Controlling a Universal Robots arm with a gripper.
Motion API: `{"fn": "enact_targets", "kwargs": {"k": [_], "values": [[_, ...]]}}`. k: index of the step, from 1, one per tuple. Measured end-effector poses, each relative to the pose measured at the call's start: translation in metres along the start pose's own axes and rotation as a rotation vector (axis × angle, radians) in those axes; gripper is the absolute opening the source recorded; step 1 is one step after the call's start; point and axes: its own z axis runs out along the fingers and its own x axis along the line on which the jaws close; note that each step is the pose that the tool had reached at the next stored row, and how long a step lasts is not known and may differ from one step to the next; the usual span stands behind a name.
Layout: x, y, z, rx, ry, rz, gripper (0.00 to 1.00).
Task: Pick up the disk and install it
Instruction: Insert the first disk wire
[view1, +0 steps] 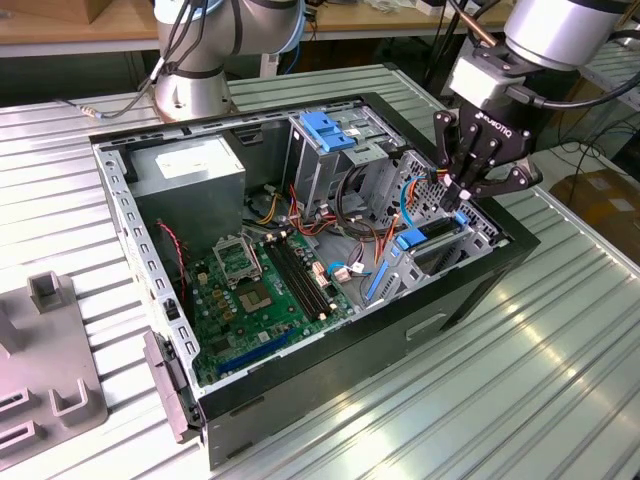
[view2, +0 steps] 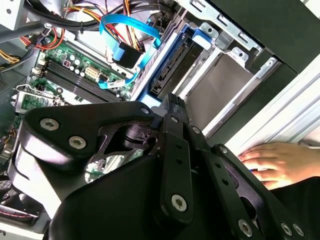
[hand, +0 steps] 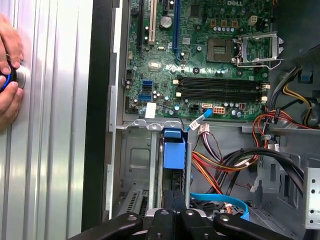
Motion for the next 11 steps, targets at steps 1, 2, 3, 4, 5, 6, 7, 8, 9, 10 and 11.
{"fn": "enact_targets", "kwargs": {"k": [1, 2, 3, 4, 5, 6, 7, 8, 9, 10, 11], "values": [[0.0, -0.0001, -0.0011, 0.0, 0.0, 0.0, 0.1], [0.0, -0.0001, -0.0037, 0.0002, -0.0001, -0.001, 0.1], [0.0001, -0.0001, -0.0052, 0.0004, -0.0001, -0.001, 0.1], [0.0001, -0.0001, -0.0073, 0.0007, 0.0001, -0.001, 0.1], [-0.0001, -0.0001, -0.0071, 0.0007, 0.0006, -0.002, 0.1], [-0.0002, -0.0001, -0.0073, 0.0006, 0.0019, -0.002, 0.1], [-0.0003, -0.0001, -0.0073, 0.0006, 0.0023, -0.002, 0.1], [-0.0003, -0.0001, -0.0074, 0.0006, 0.0024, -0.002, 0.1], [-0.0004, -0.0001, -0.0074, 0.0006, 0.0024, -0.004, 0.1], [-0.0004, -0.0001, -0.0074, 0.0008, 0.0025, -0.006, 0.1], [-0.0004, -0.0001, -0.0074, 0.0009, 0.0025, -0.011, 0.1]]}}
